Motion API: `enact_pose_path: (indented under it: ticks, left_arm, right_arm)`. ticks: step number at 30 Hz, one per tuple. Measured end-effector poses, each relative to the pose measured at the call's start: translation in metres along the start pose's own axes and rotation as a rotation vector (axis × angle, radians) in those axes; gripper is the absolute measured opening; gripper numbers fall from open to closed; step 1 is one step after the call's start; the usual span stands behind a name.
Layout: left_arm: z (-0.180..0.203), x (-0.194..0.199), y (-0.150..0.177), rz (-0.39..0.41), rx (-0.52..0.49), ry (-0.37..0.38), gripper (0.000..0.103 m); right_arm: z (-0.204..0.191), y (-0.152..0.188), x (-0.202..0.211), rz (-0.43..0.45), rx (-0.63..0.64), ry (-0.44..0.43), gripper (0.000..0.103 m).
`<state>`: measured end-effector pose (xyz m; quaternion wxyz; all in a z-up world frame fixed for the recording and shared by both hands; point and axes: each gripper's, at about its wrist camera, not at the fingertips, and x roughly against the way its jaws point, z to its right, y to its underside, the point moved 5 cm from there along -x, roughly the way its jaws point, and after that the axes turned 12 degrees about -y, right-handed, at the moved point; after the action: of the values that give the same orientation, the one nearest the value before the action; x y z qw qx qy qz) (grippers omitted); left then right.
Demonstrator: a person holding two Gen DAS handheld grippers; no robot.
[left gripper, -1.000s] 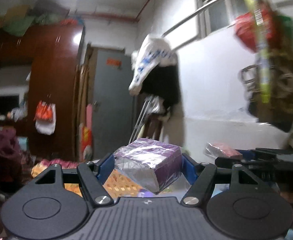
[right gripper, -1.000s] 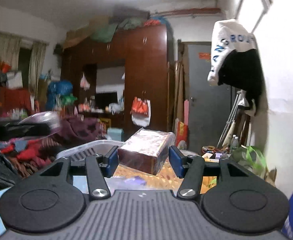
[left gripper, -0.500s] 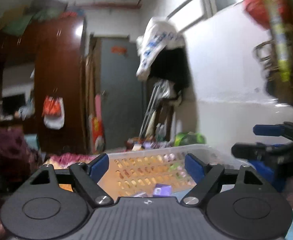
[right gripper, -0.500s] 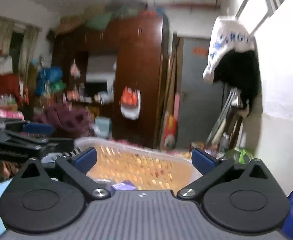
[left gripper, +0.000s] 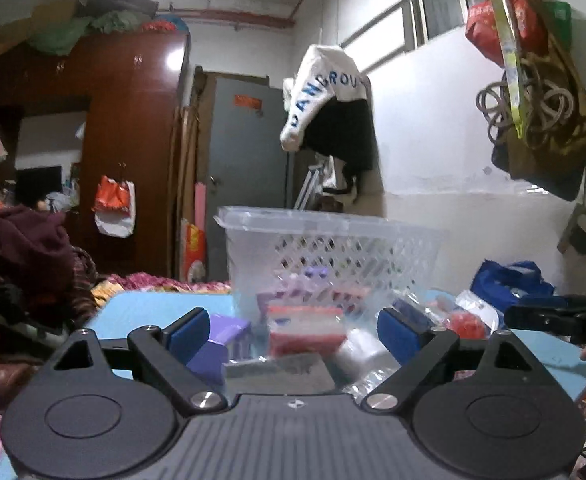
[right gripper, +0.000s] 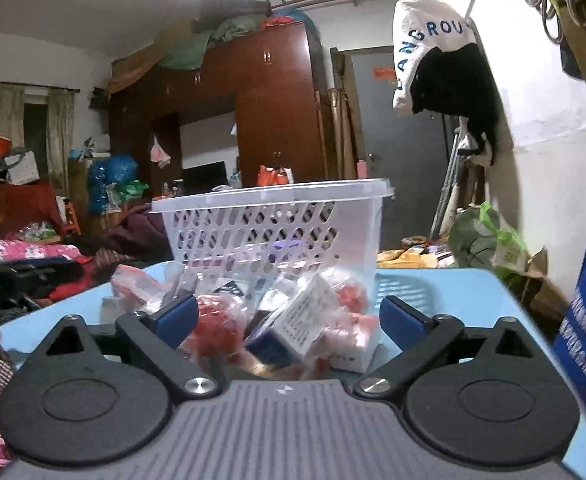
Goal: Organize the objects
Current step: 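Drop the purple box and red box into the white basket, then grasp the red-white pack with the left gripper while the right grasps a blue-white box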
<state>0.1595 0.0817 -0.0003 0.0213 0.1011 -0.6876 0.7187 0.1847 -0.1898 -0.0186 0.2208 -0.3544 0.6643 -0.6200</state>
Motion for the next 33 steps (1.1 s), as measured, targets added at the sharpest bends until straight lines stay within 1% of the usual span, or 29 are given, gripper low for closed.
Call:
enact_pose_path:
  ticks: [2,4,7,10,12,14,15,18,19,21,23,26,28,29,30,31,33]
  left_arm:
    - [0.005,-0.007,0.002,-0.017,-0.009,0.006,0.093]
    - [0.006,-0.011,0.004,-0.017,-0.011,-0.002,0.093]
    - [0.005,-0.019,0.007,-0.033,-0.001,-0.018,0.093]
    - [0.0,-0.023,0.011,-0.046,0.012,-0.038,0.093]
    - [0.001,-0.026,0.009,-0.045,0.012,-0.054,0.093]
    - [0.002,-0.028,0.007,-0.058,0.011,-0.054,0.093]
    - [0.003,-0.029,0.007,-0.06,0.011,-0.057,0.093]
    - [0.007,-0.03,0.004,-0.067,0.004,-0.072,0.093]
    - [0.008,-0.031,0.004,-0.072,-0.001,-0.07,0.093]
    - [0.014,-0.034,0.002,-0.08,-0.019,-0.068,0.093]
    - [0.019,-0.037,0.001,-0.086,-0.046,-0.085,0.093]
    - [0.022,-0.041,0.0,-0.107,-0.078,-0.125,0.093]
    - [0.023,-0.043,0.0,-0.117,-0.077,-0.134,0.092]
    - [0.023,-0.045,-0.001,-0.122,-0.074,-0.137,0.09]
    - [0.023,-0.046,0.0,-0.133,-0.073,-0.139,0.086]
    - [0.023,-0.048,0.0,-0.146,-0.078,-0.139,0.072]
    - [0.025,-0.052,0.002,-0.167,-0.094,-0.122,0.057]
  right_arm:
    - [0.002,-0.001,-0.004,-0.003,-0.011,-0.005,0.1]
    - [0.005,0.003,-0.007,-0.006,-0.031,0.0,0.1]
    - [0.005,0.005,-0.009,-0.007,-0.054,0.0,0.098]
    - [0.004,0.007,-0.013,-0.018,-0.046,0.015,0.093]
    - [0.005,0.007,-0.015,-0.014,-0.061,0.019,0.082]
    - [0.011,0.008,-0.016,-0.007,-0.092,0.014,0.078]
    - [0.014,0.008,-0.016,-0.005,-0.109,0.014,0.074]
    - [0.017,0.011,-0.018,-0.021,-0.126,0.022,0.068]
    - [0.016,0.011,-0.019,-0.034,-0.119,0.027,0.067]
    - [0.014,0.013,-0.023,-0.059,-0.103,0.034,0.06]
    - [0.012,0.014,-0.025,-0.071,-0.088,0.032,0.056]
    - [0.01,0.014,-0.023,-0.066,-0.073,0.026,0.054]
    - [0.011,0.014,-0.022,-0.059,-0.079,0.015,0.052]
    - [0.011,0.014,-0.021,-0.054,-0.079,0.014,0.051]
    - [0.011,0.014,-0.02,-0.048,-0.077,0.014,0.05]
    - [0.01,0.014,-0.02,-0.044,-0.076,0.015,0.05]
    - [0.009,0.014,-0.019,-0.034,-0.074,0.014,0.048]
